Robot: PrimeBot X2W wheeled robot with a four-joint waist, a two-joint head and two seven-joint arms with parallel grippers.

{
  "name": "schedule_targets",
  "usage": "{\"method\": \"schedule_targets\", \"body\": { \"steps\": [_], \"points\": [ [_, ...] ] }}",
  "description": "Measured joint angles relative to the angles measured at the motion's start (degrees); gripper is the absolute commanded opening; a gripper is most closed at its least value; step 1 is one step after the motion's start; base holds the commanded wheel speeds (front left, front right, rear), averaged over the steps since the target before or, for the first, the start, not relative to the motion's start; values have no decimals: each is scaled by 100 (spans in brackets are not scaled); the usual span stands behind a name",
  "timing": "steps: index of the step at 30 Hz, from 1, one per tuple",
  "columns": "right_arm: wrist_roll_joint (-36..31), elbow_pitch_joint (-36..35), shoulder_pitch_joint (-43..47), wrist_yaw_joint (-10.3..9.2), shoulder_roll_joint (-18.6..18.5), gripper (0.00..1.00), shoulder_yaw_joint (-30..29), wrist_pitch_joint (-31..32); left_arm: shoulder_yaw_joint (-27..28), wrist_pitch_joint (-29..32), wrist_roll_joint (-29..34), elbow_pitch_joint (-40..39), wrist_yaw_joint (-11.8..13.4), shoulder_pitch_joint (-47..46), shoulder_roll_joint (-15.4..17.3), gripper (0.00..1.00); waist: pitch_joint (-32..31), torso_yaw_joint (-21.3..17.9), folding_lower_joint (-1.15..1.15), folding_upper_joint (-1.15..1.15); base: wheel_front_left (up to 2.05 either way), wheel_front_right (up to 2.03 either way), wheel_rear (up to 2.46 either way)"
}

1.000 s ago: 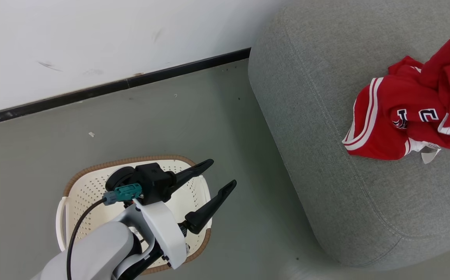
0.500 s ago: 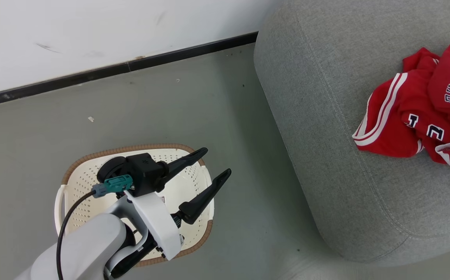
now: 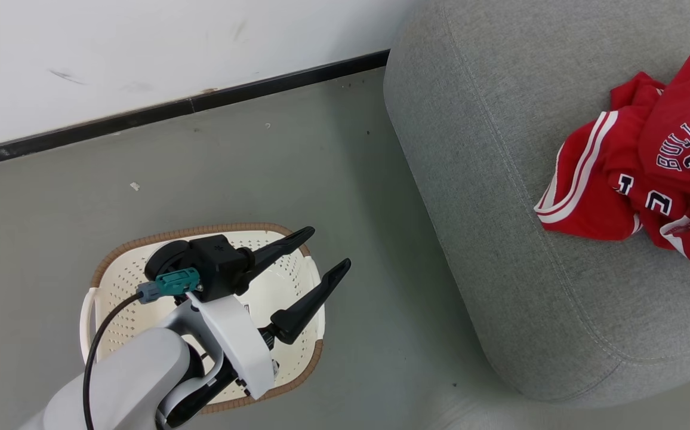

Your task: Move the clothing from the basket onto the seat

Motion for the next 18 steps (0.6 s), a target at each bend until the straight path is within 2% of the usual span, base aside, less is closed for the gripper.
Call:
{"method": "schedule_targets", "body": {
  "steps": [1,2,3,4,11,18],
  "points": [
    [0,23,-1,-1,-1,46,2,0,0,-1,-4,2,0,0,-1,100,-14,-1,0,0,0,0,0],
    [0,56,-2,-1,-4,65,4,0,0,-3,-13,3,-1,0,-3,100,-29,-2,0,0,0,0,0],
    [0,90,-2,-1,-10,95,13,0,0,-5,-27,5,-1,0,-8,100,-45,-4,0,0,0,0,0],
    [0,113,-2,-1,-19,100,27,0,0,-8,-45,11,-1,1,-13,100,-61,-6,0,0,0,0,0],
    [92,137,-10,-1,-23,100,177,20,-1,-58,-70,62,-2,2,-44,100,-166,-24,0,0,0,0,0],
    [528,194,-6,-1,-40,100,424,722,1,-158,-112,145,-5,12,-122,100,-324,-56,0,0,0,0,0]
  ]
}}
